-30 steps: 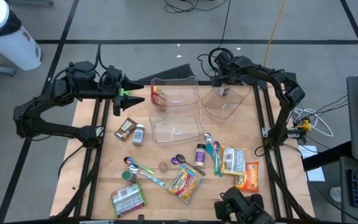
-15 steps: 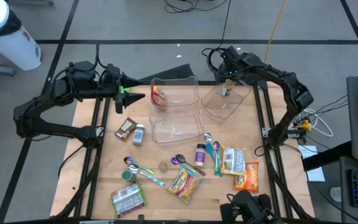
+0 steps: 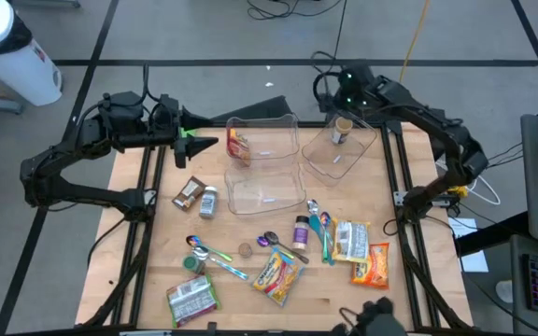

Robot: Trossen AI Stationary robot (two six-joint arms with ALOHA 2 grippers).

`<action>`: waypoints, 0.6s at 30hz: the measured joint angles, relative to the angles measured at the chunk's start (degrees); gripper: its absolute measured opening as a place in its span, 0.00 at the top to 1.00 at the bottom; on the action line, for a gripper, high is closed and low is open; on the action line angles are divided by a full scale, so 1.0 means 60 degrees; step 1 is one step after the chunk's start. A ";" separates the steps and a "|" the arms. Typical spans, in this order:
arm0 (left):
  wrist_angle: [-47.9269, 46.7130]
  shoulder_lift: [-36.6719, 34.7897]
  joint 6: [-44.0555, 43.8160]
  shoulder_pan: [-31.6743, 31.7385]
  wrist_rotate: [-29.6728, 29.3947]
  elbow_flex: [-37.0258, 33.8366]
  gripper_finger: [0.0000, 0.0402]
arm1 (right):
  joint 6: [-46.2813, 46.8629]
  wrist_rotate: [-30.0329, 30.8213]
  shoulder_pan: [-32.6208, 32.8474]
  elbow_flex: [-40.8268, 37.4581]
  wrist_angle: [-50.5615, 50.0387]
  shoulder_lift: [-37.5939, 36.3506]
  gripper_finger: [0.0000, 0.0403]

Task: Pick & Place Food Item
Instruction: Put the green seasoning bottle into the top right transparent bin

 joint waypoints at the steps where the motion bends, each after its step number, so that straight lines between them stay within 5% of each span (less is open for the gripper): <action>1: 0.0000 0.0000 0.0000 0.0003 0.0000 0.0000 0.19 | 0.0066 -0.0465 0.0158 0.0000 0.0352 -0.0085 0.22; 7: 0.0004 0.0000 -0.0004 0.0001 0.0000 0.0000 0.19 | 0.0148 -0.2667 0.1616 0.0000 0.2113 -0.0368 0.22; 18: 0.0007 0.0000 -0.0004 0.0000 0.0002 0.0000 0.19 | -0.1032 -0.2885 0.5195 0.0000 0.5515 -0.0378 0.22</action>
